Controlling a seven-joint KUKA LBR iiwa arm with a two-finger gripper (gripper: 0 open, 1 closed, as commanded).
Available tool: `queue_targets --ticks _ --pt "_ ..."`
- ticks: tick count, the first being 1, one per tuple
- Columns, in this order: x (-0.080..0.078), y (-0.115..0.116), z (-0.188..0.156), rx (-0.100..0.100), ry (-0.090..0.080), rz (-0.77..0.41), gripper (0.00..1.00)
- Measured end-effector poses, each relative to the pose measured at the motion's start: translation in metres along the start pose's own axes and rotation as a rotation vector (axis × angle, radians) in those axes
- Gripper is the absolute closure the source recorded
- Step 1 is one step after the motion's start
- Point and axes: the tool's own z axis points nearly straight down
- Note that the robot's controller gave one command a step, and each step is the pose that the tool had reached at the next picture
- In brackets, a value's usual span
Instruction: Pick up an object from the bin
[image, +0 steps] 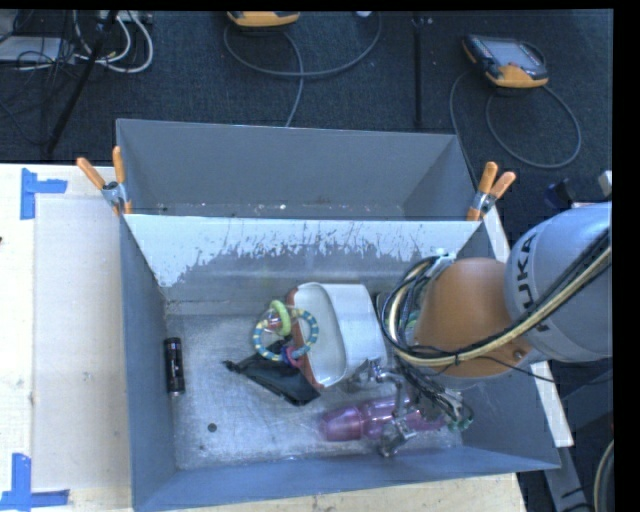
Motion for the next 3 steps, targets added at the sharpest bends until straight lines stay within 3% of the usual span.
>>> queue_targets --ticks 1,3 --pt "0.0150 -0.0237 0.0015 0.002 -0.018 -0.334 1.00" --pt "0.0141 -0.0221 0.0015 0.004 -0.015 -0.343 1.00"
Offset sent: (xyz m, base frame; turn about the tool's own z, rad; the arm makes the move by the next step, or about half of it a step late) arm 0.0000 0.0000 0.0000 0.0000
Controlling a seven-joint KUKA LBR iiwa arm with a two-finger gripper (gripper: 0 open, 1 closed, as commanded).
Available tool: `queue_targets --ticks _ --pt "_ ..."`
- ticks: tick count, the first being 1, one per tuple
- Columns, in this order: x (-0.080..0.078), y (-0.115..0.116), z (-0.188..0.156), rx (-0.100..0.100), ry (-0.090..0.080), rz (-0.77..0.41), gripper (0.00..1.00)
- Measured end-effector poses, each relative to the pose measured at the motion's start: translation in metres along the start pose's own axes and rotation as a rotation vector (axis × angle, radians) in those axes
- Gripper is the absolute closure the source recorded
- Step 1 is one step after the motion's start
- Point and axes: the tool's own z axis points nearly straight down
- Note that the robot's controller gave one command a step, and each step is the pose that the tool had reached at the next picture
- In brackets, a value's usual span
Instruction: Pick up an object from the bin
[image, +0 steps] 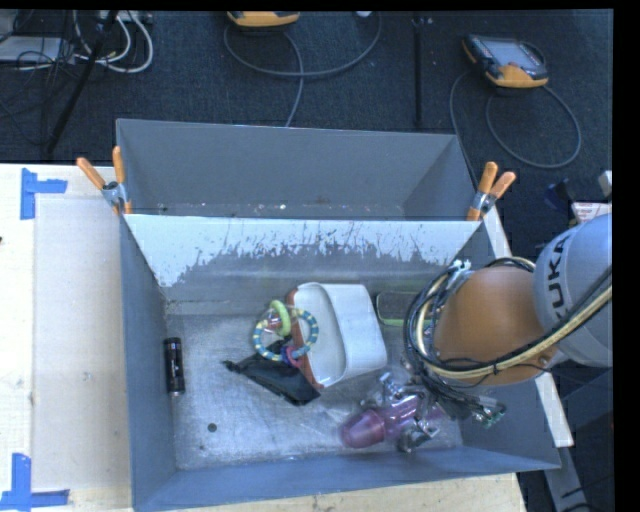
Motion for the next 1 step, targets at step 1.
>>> queue_targets --ticks 1 --pt "-0.0033 -0.0033 0.0003 -0.007 0.008 -0.027 1.00"
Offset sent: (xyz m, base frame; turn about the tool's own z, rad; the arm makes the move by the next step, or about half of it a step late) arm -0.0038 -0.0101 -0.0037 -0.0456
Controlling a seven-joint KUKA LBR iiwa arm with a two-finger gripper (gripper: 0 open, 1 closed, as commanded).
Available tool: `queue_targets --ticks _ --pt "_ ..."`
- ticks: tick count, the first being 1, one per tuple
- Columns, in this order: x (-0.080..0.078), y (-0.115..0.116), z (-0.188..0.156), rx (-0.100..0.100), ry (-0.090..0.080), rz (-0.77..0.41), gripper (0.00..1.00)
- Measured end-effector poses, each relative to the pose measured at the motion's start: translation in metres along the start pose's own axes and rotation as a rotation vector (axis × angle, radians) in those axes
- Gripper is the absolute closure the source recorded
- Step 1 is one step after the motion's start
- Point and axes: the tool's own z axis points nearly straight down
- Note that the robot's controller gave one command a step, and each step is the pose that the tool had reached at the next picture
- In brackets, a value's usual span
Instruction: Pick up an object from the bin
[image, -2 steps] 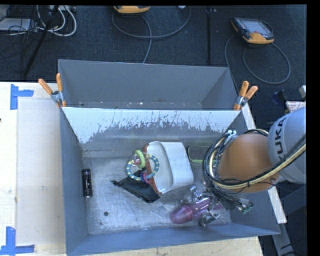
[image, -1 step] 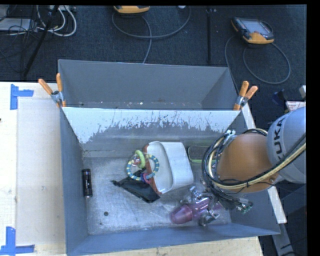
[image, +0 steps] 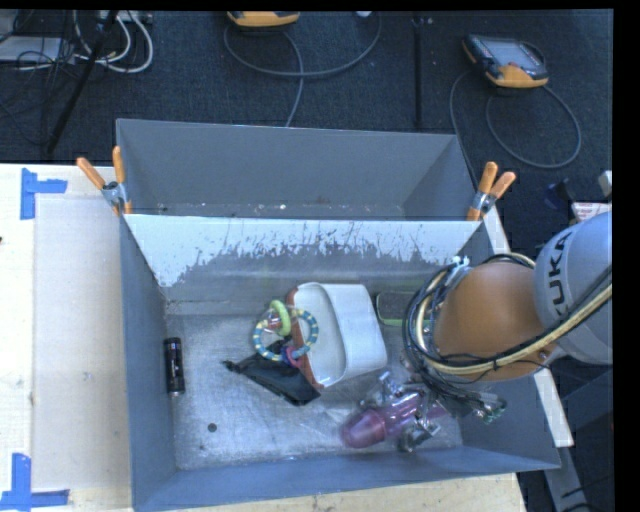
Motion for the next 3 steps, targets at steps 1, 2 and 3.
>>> queue_targets --ticks 1,2,3 --pt "0.003 -0.001 0.000 0.001 -0.006 -0.015 1.00" --pt "-0.004 -0.001 0.000 0.000 0.011 -0.035 1.00" --pt "0.007 0.001 0.000 0.007 -0.013 -0.029 1.00"
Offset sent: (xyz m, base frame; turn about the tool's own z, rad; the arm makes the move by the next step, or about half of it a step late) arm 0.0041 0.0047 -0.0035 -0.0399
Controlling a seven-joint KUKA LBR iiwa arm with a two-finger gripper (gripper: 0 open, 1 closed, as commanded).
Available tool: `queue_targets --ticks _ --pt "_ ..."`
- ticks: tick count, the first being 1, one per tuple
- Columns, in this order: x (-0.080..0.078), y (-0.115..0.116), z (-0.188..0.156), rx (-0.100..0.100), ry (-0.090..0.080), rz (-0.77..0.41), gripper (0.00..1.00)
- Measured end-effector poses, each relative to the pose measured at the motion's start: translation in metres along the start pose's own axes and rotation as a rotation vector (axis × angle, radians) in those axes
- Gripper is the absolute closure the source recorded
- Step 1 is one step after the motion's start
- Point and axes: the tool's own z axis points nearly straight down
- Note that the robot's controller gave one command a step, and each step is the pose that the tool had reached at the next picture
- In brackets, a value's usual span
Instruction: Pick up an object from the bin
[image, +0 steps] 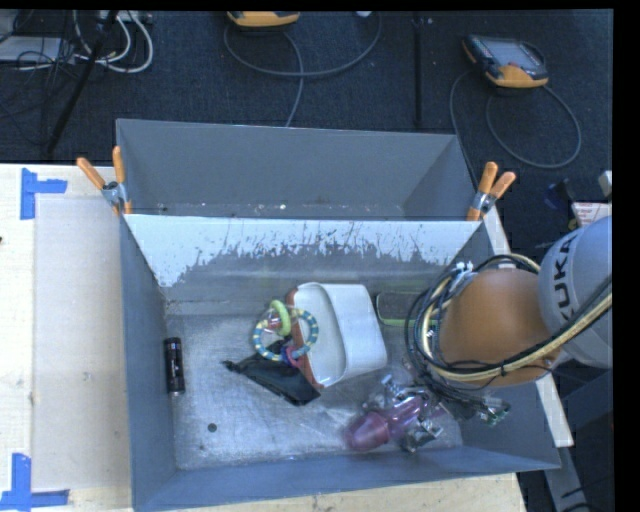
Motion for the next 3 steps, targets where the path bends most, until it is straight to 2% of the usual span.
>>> queue_targets --ticks 1,2,3 --pt "0.0000 0.0000 0.0000 0.000 0.000 -0.001 1.00" --pt "-0.0081 0.0014 0.0003 -0.005 0.020 -0.014 1.00" --pt "-0.0079 -0.0001 0.0004 -0.005 0.018 -0.019 1.00"
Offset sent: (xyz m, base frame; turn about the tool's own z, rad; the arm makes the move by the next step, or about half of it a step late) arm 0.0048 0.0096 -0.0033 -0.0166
